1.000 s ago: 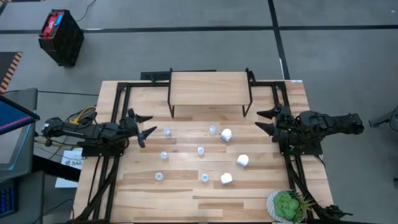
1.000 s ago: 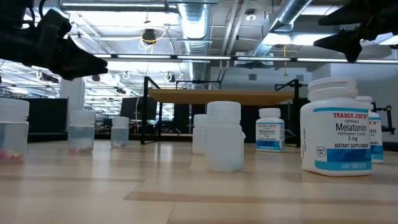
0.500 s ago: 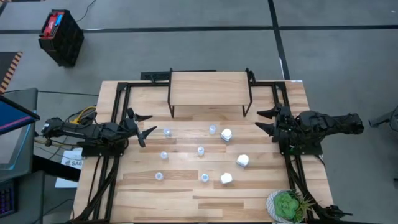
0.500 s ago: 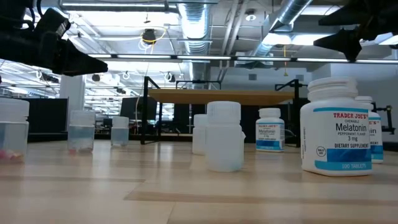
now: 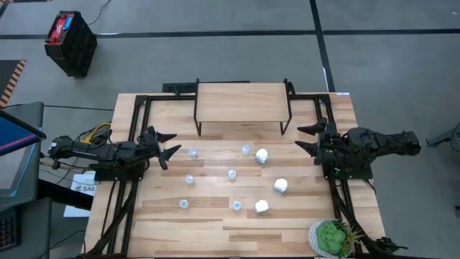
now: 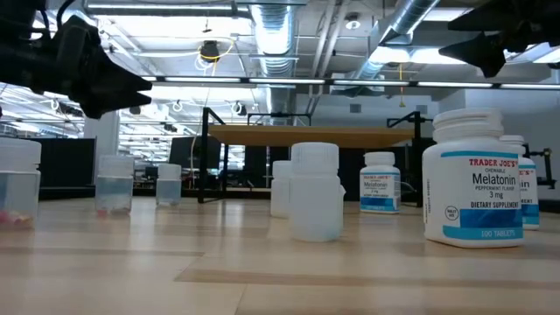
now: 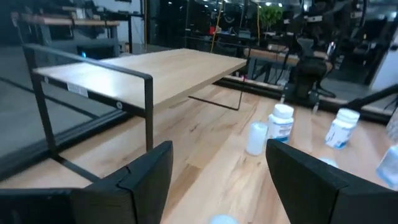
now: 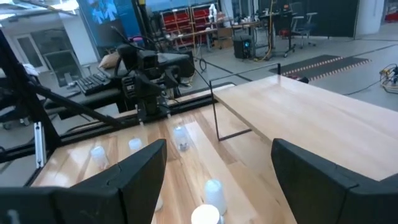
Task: Pick and place medicine bottles onto shelf by color
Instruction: Put the small white pill bottle on the shelf
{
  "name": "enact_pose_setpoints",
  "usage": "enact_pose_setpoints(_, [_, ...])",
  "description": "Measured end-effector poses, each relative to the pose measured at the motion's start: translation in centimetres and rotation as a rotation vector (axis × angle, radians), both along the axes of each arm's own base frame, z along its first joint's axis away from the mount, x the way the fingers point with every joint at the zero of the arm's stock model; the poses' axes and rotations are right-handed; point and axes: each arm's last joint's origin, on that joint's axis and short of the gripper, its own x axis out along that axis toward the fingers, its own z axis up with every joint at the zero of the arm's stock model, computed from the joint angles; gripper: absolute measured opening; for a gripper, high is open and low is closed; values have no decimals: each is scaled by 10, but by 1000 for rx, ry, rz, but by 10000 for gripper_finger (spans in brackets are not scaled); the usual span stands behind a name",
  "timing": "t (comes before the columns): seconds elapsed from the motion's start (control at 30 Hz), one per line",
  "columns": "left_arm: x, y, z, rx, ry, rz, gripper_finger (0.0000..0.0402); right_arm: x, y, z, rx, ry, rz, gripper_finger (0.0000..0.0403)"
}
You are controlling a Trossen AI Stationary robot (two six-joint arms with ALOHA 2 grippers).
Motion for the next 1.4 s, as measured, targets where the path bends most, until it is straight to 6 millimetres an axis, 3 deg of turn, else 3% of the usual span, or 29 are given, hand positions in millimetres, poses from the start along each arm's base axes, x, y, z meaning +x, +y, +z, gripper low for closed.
enact_pose_setpoints(0.17, [0, 0, 0, -75, -38, 12, 245, 0, -1, 0, 13, -2, -16, 311])
enact_pose_setpoints(0.47, [-1, 2, 0, -63, -38, 77, 245, 0, -1, 5, 32, -61, -4, 311])
enact_pose_setpoints(0.6, [-1, 2, 0, -62, -37, 79, 245, 10, 3, 10, 1, -84, 73, 311])
enact_pose_setpoints(0.87, [-1, 2, 1, -62, -38, 84, 245, 48, 1, 25, -36, 68, 20, 311])
enact_pose_setpoints(1.1, [-1, 2, 1, -61, -37, 84, 245, 90, -16, 46, -36, 408, -79, 311])
enact_pose_setpoints(1.23, [-1, 2, 1, -60, -35, 84, 245, 117, -27, 53, -45, 521, -34, 311])
enact_pose_setpoints(1.4, [-1, 2, -1, -57, -18, 83, 245, 151, -41, 49, -54, 646, 87, 311])
